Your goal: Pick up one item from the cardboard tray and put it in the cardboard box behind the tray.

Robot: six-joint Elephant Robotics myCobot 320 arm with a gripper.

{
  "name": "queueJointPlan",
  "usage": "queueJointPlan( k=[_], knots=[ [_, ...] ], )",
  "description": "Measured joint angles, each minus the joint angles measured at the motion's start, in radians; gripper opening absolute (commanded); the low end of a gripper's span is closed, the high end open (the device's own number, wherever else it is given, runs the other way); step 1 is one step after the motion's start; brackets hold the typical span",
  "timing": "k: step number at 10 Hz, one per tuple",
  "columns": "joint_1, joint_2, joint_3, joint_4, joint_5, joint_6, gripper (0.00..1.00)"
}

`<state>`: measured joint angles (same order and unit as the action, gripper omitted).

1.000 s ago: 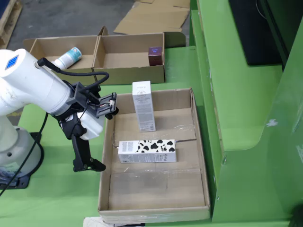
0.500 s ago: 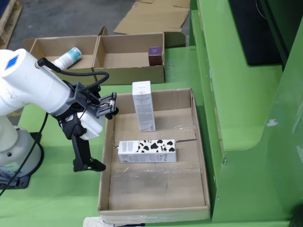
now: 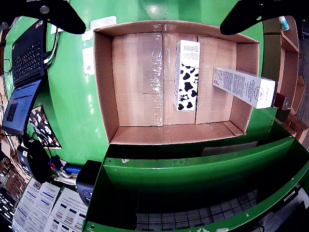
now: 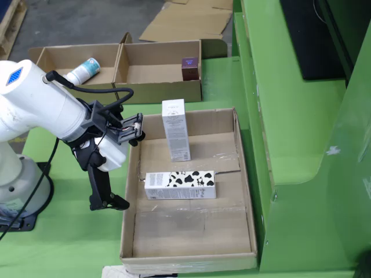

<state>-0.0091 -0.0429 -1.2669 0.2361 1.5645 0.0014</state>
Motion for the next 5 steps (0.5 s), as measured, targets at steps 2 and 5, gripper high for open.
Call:
queueJointPlan(
  k=[2, 5],
  knots=[
    [0.000, 0.000, 0.000, 0.000, 0.000, 0.000, 1.00],
    [0.002, 0.000, 0.000, 0.002, -0.001, -0.004, 1.00]
  ],
)
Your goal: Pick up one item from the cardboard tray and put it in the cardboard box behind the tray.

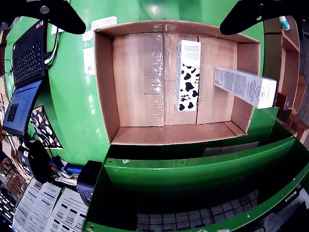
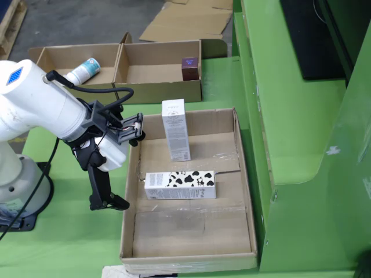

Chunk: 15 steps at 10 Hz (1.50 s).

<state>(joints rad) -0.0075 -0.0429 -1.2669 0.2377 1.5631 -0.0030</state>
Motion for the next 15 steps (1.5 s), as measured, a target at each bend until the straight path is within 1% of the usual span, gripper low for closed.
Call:
queueJointPlan(
  k=[2, 3, 4, 5, 6, 7, 8, 9, 10, 11, 12, 15],
  knots=[
    [0.041, 0.000, -0.003, -0.003, -0.017, 0.029, 1.00],
    [0.076, 0.040, -0.032, -0.014, -0.068, 0.075, 1.00],
    [0.121, 0.054, -0.042, -0.019, -0.083, 0.118, 1.00],
    [0.164, 0.080, -0.074, -0.028, -0.124, 0.159, 1.00],
    [0.218, 0.087, -0.074, -0.028, -0.138, 0.215, 1.00],
    [0.261, 0.095, -0.081, -0.032, -0.149, 0.241, 1.00],
    [0.314, 0.120, -0.097, -0.052, -0.199, 0.294, 1.00],
    [0.356, 0.121, -0.097, -0.061, -0.206, 0.334, 1.00],
    [0.397, 0.121, -0.095, -0.075, -0.238, 0.376, 1.00],
    [0.452, 0.084, -0.054, -0.066, -0.241, 0.425, 1.00],
    [0.489, 0.054, -0.043, -0.069, -0.238, 0.428, 1.00],
    [0.487, -0.087, 0.089, -0.104, -0.218, 0.420, 1.00]
  ],
)
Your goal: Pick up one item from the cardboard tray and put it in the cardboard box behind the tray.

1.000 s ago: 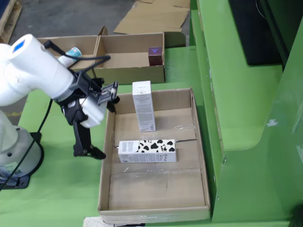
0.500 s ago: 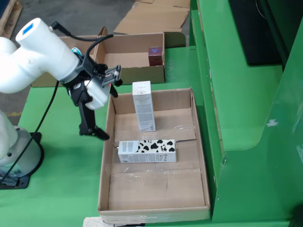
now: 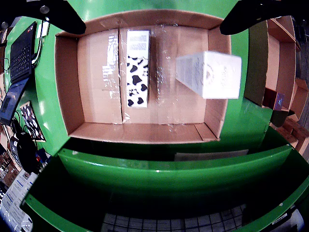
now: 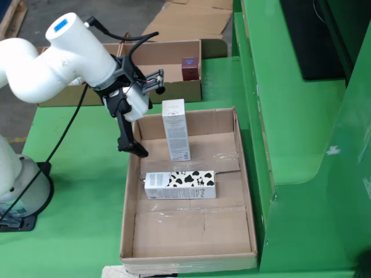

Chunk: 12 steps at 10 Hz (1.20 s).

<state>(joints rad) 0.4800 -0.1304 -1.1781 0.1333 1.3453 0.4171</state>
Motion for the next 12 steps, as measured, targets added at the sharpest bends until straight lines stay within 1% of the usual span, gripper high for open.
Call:
queueJointPlan(
  k=[1, 2, 5, 9, 10, 12],
  knots=[
    [-0.001, -0.040, 0.045, -0.002, 0.003, 0.000, 1.00],
    [-0.028, -0.095, 0.101, -0.038, 0.009, -0.015, 1.00],
    [-0.046, -0.250, 0.253, -0.130, 0.015, -0.020, 1.00],
    [-0.078, -0.482, 0.473, -0.348, 0.032, -0.045, 1.00],
    [-0.084, -0.520, 0.512, -0.357, 0.035, -0.054, 1.00],
    [-0.098, -0.620, 0.611, -0.296, 0.051, -0.061, 1.00]
  ],
)
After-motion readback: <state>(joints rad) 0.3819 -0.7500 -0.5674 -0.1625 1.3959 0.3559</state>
